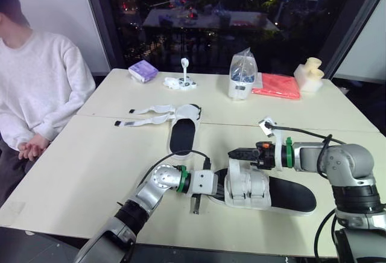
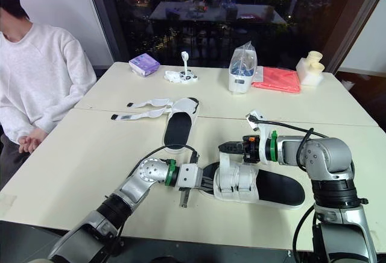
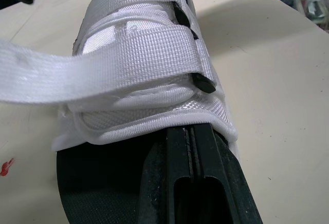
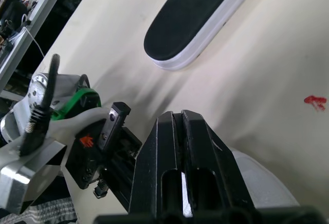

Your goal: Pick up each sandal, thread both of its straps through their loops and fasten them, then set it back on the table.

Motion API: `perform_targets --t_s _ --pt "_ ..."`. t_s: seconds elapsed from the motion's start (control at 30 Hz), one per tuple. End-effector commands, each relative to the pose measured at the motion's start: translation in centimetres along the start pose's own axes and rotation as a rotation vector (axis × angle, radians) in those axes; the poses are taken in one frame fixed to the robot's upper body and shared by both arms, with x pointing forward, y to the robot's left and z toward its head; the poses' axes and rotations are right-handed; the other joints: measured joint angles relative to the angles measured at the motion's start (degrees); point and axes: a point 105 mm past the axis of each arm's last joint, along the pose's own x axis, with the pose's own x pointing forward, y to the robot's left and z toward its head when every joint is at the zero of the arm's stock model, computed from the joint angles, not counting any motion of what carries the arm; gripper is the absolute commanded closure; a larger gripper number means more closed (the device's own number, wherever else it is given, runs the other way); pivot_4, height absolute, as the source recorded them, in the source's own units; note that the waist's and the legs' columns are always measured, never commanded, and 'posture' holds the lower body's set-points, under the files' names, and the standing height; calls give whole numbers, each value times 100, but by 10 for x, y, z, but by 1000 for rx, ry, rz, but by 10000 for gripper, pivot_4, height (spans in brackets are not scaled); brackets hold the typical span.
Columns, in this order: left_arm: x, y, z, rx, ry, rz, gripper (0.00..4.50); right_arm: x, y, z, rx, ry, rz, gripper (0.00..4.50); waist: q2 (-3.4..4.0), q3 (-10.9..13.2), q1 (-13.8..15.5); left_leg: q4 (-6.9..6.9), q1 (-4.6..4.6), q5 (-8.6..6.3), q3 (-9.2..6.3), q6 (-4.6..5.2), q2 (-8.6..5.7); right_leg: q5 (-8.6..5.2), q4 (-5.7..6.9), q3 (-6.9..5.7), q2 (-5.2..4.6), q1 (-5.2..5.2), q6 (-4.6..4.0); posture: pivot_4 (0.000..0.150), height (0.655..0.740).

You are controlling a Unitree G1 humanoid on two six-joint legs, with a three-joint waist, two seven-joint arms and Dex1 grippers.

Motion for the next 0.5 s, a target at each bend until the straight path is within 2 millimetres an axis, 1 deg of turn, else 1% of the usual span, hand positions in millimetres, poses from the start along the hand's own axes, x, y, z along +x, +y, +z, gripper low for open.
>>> perform_targets --t_s 0.03,0.2,0.27,0.37,0.43,0.5 --pt "10 -74 -64 -197 238 -252 45000 -13 17 25 -97 -63 44 44782 0 0 3 0 0 0 0 0 0 0 0 0 0 0 0 1500 7400" --pt "10 -76 -61 -183 234 -281 45000 -21 28 37 -132 -82 95 44782 0 -1 1 0 0 -1 0 1 0 0 0 1 -1 0 0 1500 7400" --pt "9 -76 -59 -177 233 -292 45000 -23 29 41 -143 -96 93 44782 0 0 1 0 0 -1 0 1 0 0 0 1 -1 0 0 1500 7400" --pt "10 -78 -58 -174 229 -305 45000 -22 18 44 -142 -107 43 44782 0 0 -6 0 0 -1 0 2 0 0 0 1 -2 -1 0 1500 7400" --pt "10 -79 -58 -172 228 -309 45000 -19 0 44 -138 -113 -40 44782 -1 0 -13 0 0 -1 0 2 0 0 0 1 -2 -1 0 1500 7400" --pt "10 -79 -58 -171 226 -313 45000 -16 -13 39 -134 -101 -86 44782 0 0 -15 0 0 -1 0 1 0 0 0 1 -1 -1 0 1500 7400"
